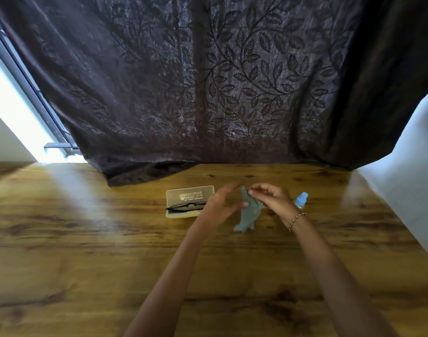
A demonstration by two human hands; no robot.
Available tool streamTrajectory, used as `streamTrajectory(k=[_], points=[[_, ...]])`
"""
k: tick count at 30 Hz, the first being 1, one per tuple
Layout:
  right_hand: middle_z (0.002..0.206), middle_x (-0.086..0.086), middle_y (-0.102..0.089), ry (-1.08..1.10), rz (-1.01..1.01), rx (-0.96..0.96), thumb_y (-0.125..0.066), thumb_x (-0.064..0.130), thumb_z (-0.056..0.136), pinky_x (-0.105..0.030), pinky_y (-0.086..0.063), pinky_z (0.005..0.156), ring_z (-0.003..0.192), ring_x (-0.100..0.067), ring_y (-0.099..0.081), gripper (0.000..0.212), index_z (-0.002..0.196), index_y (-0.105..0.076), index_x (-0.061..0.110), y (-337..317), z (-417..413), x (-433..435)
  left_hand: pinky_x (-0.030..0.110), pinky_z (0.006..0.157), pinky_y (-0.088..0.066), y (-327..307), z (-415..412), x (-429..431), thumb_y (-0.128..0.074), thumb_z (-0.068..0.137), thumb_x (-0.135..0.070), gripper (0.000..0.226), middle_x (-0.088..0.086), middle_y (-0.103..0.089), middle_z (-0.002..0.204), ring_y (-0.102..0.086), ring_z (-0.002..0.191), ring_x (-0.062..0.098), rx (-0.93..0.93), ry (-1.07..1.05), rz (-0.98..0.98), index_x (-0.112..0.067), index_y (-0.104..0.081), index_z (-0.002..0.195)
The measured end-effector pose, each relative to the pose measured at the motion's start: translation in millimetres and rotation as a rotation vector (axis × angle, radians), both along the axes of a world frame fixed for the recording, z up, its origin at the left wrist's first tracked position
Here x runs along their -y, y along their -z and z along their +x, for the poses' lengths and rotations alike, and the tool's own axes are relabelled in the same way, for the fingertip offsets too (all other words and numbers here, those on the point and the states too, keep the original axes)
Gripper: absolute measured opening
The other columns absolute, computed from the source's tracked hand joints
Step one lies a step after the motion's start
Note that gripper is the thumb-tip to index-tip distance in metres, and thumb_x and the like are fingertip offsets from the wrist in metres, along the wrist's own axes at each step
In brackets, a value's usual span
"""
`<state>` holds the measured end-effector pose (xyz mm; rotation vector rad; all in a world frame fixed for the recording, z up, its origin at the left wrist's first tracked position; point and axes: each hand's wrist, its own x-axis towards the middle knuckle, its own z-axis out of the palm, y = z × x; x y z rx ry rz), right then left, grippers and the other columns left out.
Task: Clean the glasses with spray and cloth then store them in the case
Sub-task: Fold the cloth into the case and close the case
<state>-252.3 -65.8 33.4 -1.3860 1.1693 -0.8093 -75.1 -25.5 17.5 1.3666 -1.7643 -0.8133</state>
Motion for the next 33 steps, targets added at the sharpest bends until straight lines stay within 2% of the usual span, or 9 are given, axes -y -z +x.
streamTrajectory(k=[2, 6, 9, 13, 15, 20, 25, 29, 33], points=[[0.090, 0.010, -0.072, -0.042, -0.027, 0.034, -0.068, 0.017, 0.086, -0.013, -0.051, 0.064, 0.082, 0.000, -0.067, 0.010, 0.088, -0.071, 0.027, -10, 0, -1, 0.029, 0.097, -0.047, -5, -1, 4, -0.068, 0.085, -0.023, 0.041, 0.001, -0.063, 0.120, -0.057, 0.112, 0.012, -0.140, -0.005, 0.070, -0.013, -0.057, 0.123], [0.093, 0.004, -0.074, -0.076, -0.084, 0.043, -0.068, 0.017, 0.086, -0.020, -0.054, 0.071, 0.088, -0.007, -0.068, 0.012, 0.096, -0.068, 0.025, -20, 0, 0, 0.027, 0.084, -0.054, -17, 2, 9, -0.067, 0.086, -0.015, 0.011, 0.003, -0.068, 0.100, -0.064, 0.097, 0.019, -0.367, -0.109, 0.113, -0.017, -0.064, 0.097], [0.095, 0.004, -0.073, -0.099, -0.088, 0.081, -0.076, 0.026, 0.077, -0.024, -0.055, 0.071, 0.088, -0.010, -0.066, 0.025, 0.099, -0.063, 0.027, -25, 1, -1, 0.024, 0.080, -0.055, -25, 7, 12, -0.066, 0.087, -0.018, 0.011, 0.005, -0.069, 0.097, -0.065, 0.092, 0.017, -0.391, -0.155, 0.120, -0.011, -0.064, 0.094], [0.100, 0.002, -0.068, -0.128, -0.190, -0.085, -0.088, 0.023, 0.061, -0.014, -0.050, 0.075, 0.088, 0.001, -0.061, 0.055, 0.103, -0.054, 0.029, -26, 10, -7, 0.018, 0.069, -0.052, -33, 11, 15, -0.069, 0.085, -0.020, 0.011, 0.001, -0.070, 0.087, -0.065, 0.080, 0.010, -0.378, -0.202, 0.063, -0.012, -0.062, 0.090], [0.098, 0.006, -0.067, -0.105, -0.246, -0.106, -0.085, 0.018, 0.066, -0.009, -0.047, 0.068, 0.082, 0.008, -0.059, 0.048, 0.100, -0.052, 0.029, -26, 17, -9, 0.019, 0.069, -0.052, -34, 13, 17, -0.070, 0.084, -0.022, 0.011, 0.000, -0.072, 0.085, -0.067, 0.080, 0.010, -0.354, -0.216, 0.030, -0.015, -0.062, 0.087], [0.096, 0.006, -0.069, 0.016, -0.259, -0.011, -0.077, 0.014, 0.076, -0.011, -0.050, 0.062, 0.082, 0.001, -0.064, 0.029, 0.099, -0.064, 0.023, -28, 20, -8, 0.014, 0.072, -0.051, -37, 23, 15, -0.069, 0.085, -0.027, 0.008, -0.013, -0.072, 0.080, -0.067, 0.080, 0.000, -0.307, -0.174, -0.010, -0.031, -0.062, 0.087], [0.088, 0.010, -0.072, 0.077, -0.188, 0.121, -0.079, 0.011, 0.073, -0.014, -0.052, 0.066, 0.082, -0.001, -0.066, 0.023, 0.087, -0.068, 0.026, -31, 17, -5, 0.022, 0.084, -0.053, -39, 34, 15, -0.069, 0.084, -0.021, 0.027, 0.000, -0.072, 0.098, -0.067, 0.095, 0.009, -0.226, -0.135, -0.015, -0.012, -0.066, 0.110], [0.080, 0.010, -0.071, 0.051, -0.206, 0.182, -0.075, 0.001, 0.075, -0.014, -0.051, 0.066, 0.077, -0.001, -0.065, 0.021, 0.081, -0.067, 0.020, -35, 18, -5, 0.021, 0.084, -0.053, -47, 37, 12, -0.070, 0.084, -0.017, 0.022, -0.003, -0.074, 0.096, -0.068, 0.094, 0.007, -0.267, -0.081, -0.022, -0.026, -0.068, 0.104], [0.077, 0.011, -0.069, 0.011, -0.248, 0.196, -0.068, 0.000, 0.082, -0.016, -0.052, 0.067, 0.077, -0.002, -0.063, 0.022, 0.078, -0.066, 0.022, -42, 21, -8, 0.027, 0.084, -0.052, -54, 37, 7, -0.065, 0.086, -0.006, 0.021, -0.005, -0.073, 0.090, -0.068, 0.089, 0.009, -0.332, -0.045, -0.039, -0.026, -0.070, 0.092]])
